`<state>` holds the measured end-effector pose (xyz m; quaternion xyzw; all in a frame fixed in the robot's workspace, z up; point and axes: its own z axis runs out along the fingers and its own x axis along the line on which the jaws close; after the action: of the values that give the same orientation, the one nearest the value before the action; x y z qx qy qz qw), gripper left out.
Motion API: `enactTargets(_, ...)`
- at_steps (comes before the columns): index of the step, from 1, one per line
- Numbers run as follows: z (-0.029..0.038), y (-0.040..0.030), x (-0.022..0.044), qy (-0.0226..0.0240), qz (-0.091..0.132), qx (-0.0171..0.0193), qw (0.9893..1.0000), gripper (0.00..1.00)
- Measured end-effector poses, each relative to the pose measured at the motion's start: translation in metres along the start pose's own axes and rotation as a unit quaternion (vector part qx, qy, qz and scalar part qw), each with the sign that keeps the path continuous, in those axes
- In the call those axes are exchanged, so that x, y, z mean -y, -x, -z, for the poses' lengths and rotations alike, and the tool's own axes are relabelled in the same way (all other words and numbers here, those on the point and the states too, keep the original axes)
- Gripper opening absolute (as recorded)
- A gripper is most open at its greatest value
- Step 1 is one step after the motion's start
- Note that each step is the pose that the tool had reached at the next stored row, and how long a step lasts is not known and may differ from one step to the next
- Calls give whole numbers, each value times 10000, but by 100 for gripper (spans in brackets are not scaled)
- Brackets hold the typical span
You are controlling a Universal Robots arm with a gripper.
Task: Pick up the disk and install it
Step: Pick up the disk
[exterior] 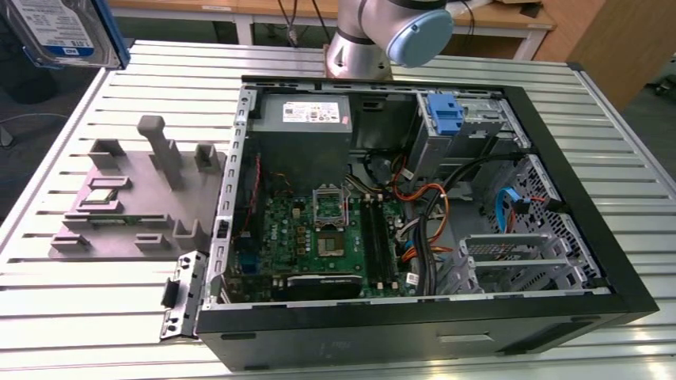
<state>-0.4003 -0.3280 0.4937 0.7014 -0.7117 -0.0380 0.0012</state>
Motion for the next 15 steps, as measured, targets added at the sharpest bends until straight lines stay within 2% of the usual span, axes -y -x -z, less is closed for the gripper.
enactTargets(3, 2, 0, 9, 2, 0, -1, 10000, 35)
enactTargets(7, 5, 1, 69, 1, 0, 0, 10000, 35)
enactTargets(10, 8, 2, 143, 0, 0, 0, 10000, 35)
enactTargets(15, 16, 5, 304, 0, 0, 0, 10000, 35)
